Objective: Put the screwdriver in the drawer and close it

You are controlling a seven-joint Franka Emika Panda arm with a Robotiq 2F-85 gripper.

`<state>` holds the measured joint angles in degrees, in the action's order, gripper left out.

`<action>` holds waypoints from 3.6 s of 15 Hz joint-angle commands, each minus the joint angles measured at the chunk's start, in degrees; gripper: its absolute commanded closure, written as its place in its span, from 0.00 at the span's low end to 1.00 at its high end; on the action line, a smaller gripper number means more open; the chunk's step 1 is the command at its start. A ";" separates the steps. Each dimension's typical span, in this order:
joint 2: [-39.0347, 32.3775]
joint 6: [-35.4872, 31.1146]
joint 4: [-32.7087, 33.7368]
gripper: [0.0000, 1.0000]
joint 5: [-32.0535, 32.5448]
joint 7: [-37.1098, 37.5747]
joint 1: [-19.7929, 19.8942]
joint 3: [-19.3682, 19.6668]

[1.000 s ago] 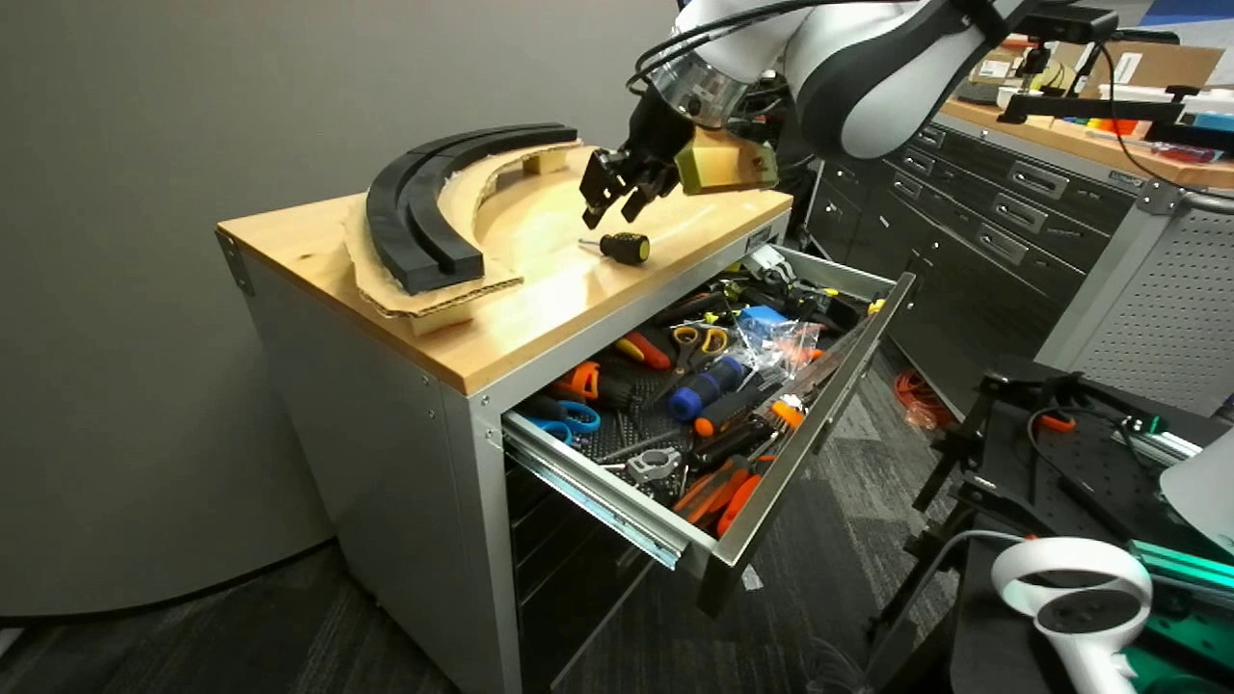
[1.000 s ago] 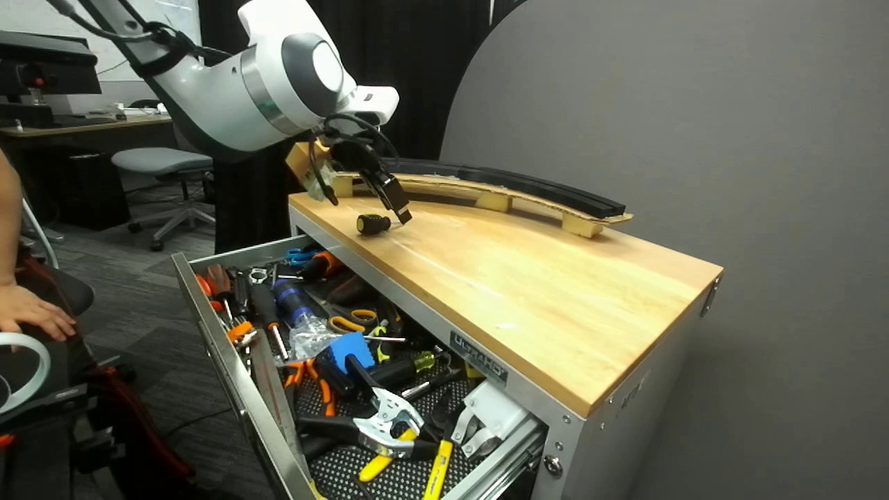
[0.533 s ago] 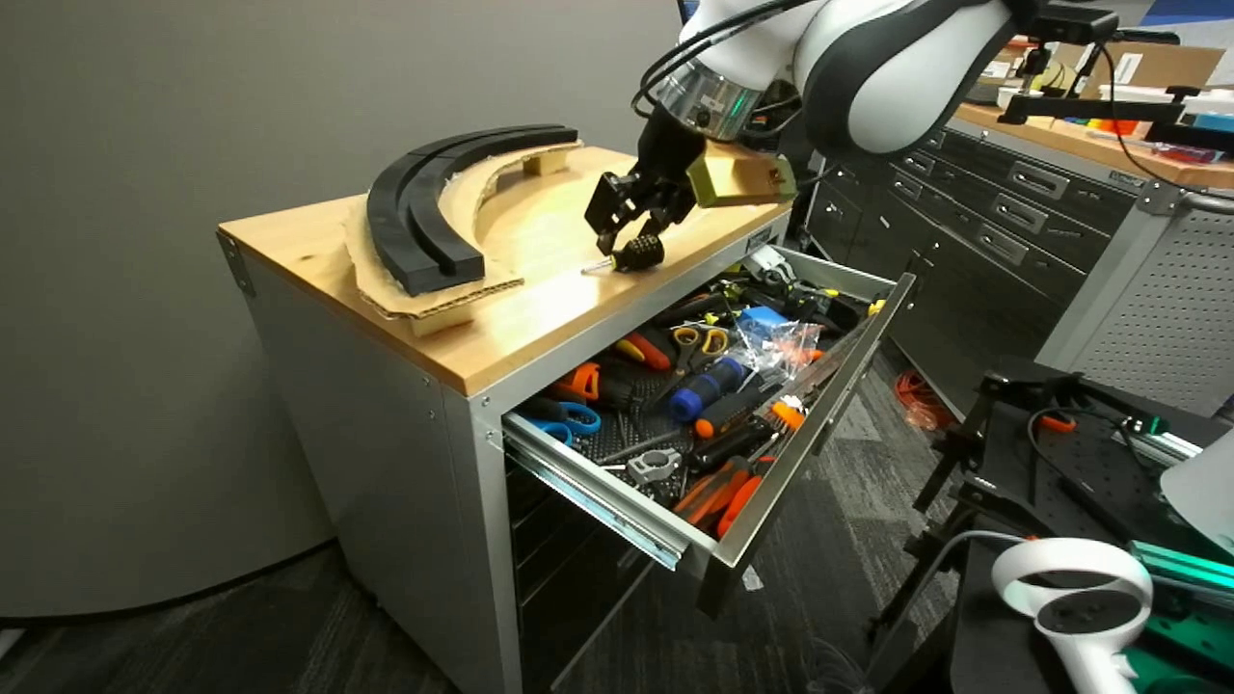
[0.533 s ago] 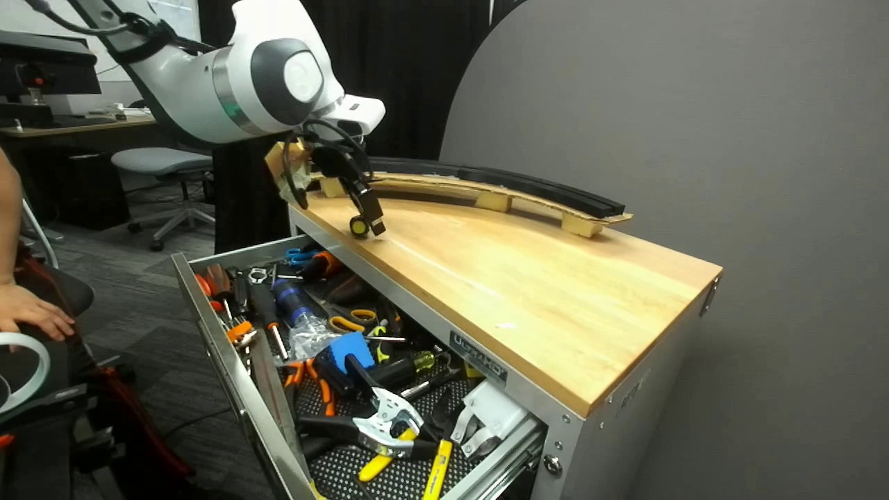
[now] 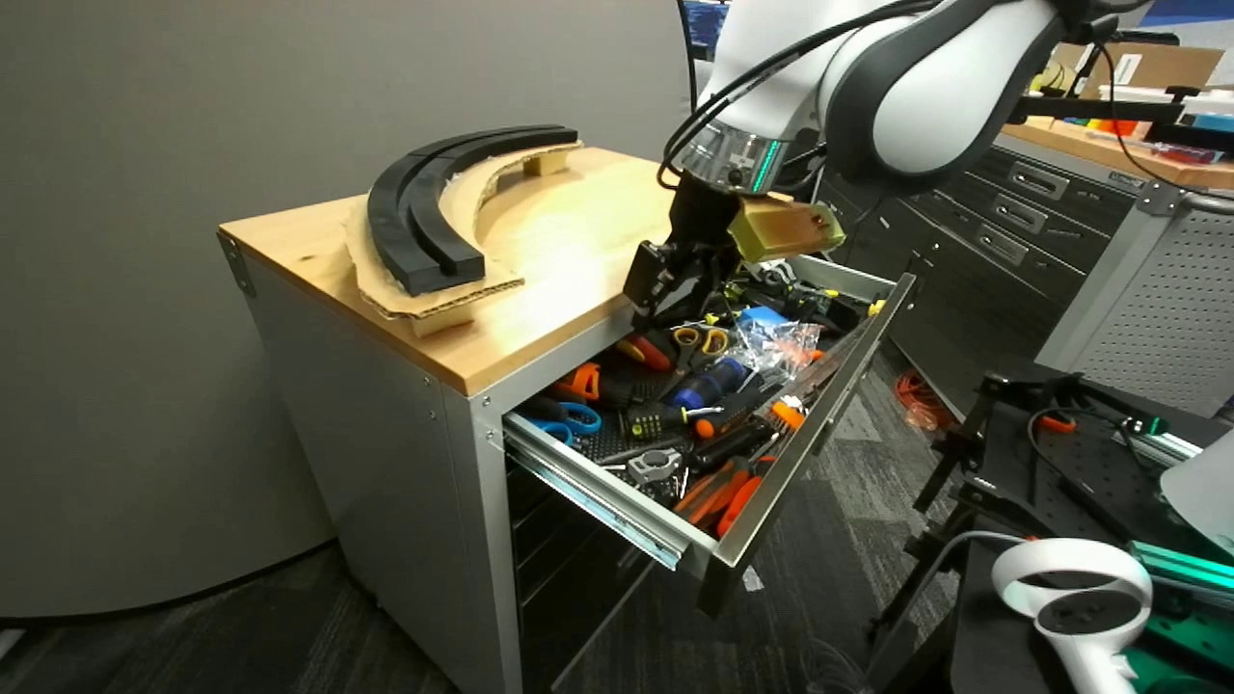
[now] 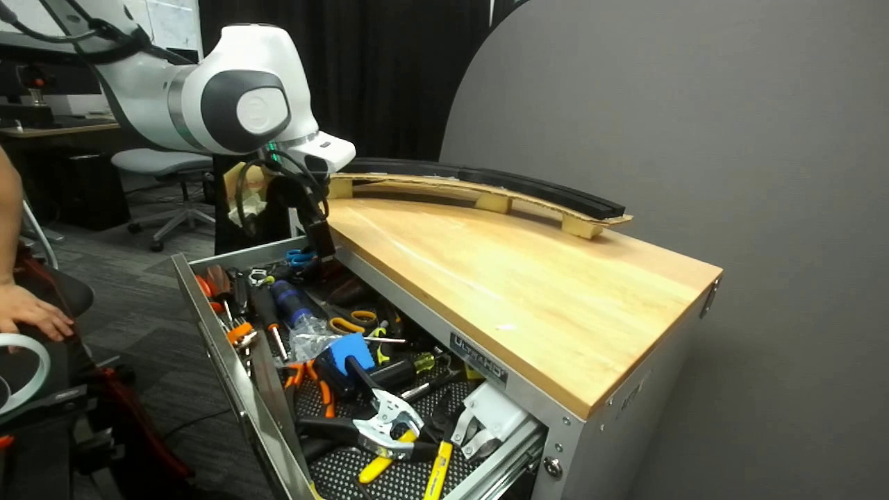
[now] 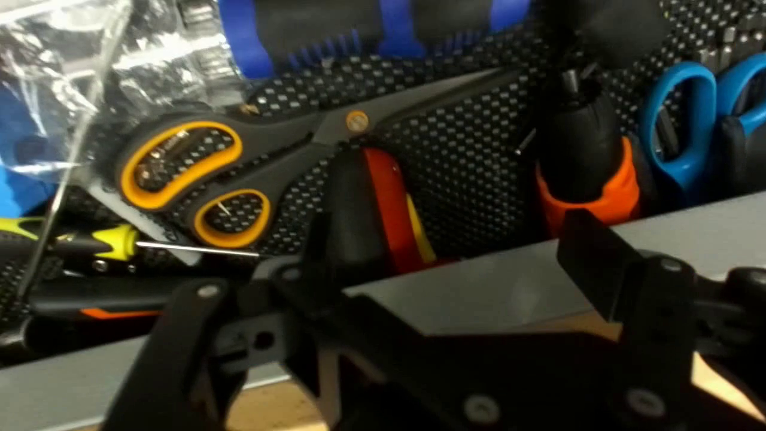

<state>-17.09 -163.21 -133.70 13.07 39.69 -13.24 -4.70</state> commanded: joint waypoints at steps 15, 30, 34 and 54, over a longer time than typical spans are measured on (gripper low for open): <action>17.01 40.89 -12.98 0.00 -1.84 -21.06 8.89 3.08; 5.38 1.56 -15.04 1.00 14.92 15.00 5.00 7.39; 0.70 -3.27 -8.78 1.00 30.85 30.64 0.62 12.18; 4.43 -9.87 -9.84 0.35 67.78 45.76 6.64 9.92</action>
<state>-18.47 -168.69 -136.11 85.08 96.70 -14.20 10.06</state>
